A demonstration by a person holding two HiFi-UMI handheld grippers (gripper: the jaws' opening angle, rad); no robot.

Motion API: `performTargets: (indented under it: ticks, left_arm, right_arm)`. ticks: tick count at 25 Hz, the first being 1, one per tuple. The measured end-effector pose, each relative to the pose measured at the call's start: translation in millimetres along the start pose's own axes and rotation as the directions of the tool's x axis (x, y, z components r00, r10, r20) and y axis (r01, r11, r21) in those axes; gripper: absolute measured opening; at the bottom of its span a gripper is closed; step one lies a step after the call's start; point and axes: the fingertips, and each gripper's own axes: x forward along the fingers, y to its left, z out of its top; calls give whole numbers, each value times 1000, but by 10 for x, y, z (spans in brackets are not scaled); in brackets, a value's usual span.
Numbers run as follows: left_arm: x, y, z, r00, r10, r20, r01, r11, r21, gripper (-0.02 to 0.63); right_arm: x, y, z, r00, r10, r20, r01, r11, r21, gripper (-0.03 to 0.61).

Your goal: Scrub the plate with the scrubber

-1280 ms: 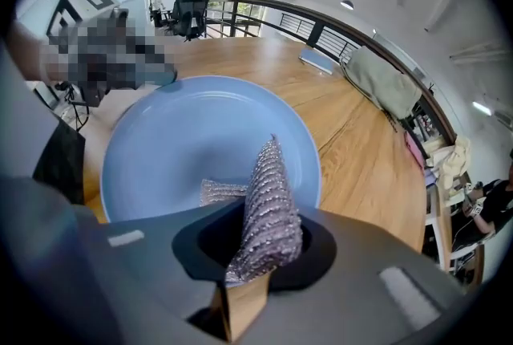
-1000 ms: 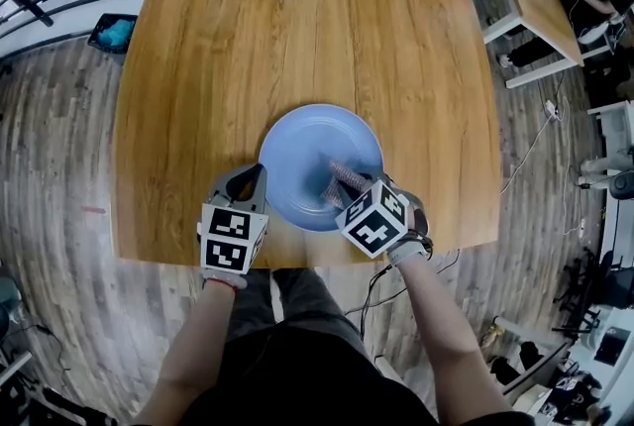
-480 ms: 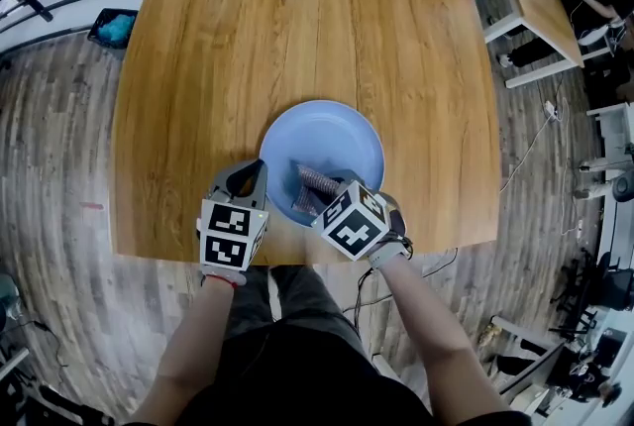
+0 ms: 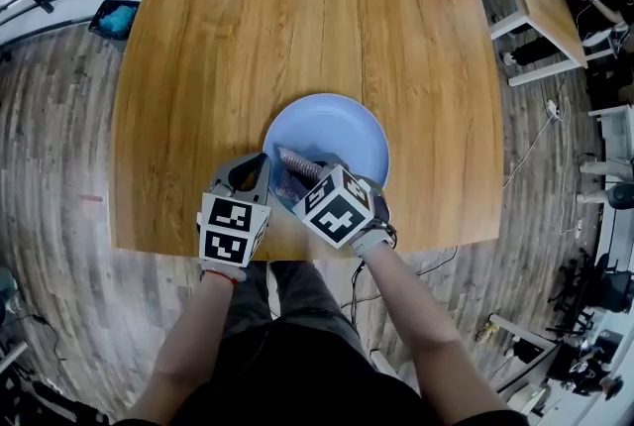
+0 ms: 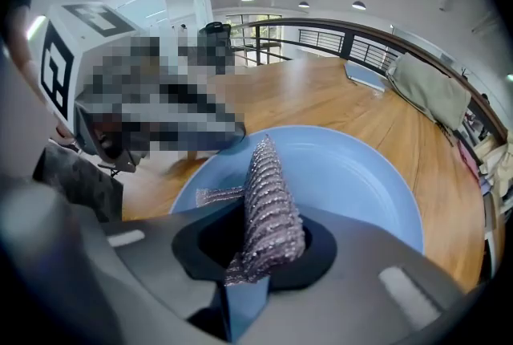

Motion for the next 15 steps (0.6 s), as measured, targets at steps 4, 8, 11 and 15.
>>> performTargets:
  ticks: [4,8,11,15]
  left_arm:
    - [-8,8,-19,1000,-12,3,12,999,-32,-5]
    - [-10,2,-21,1000,-15,0,15,1000,-22,-3]
    - [-1,3,-16,1000,-20,-3,20,1000,-21,-4]
    - [-6,0,-10,1000,-22,-6,21,1000,-16,-5]
  right_arm:
    - [80,-68,143,999,-29,43,29,1000,1,75]
    - [135,-189,286,993,-87,76,89,996,-25,75]
    - [162,-295,354,987,-130,93,135,990,-49,75]
    - [164,-440,402,980,-165,113,170,985,-39,75]
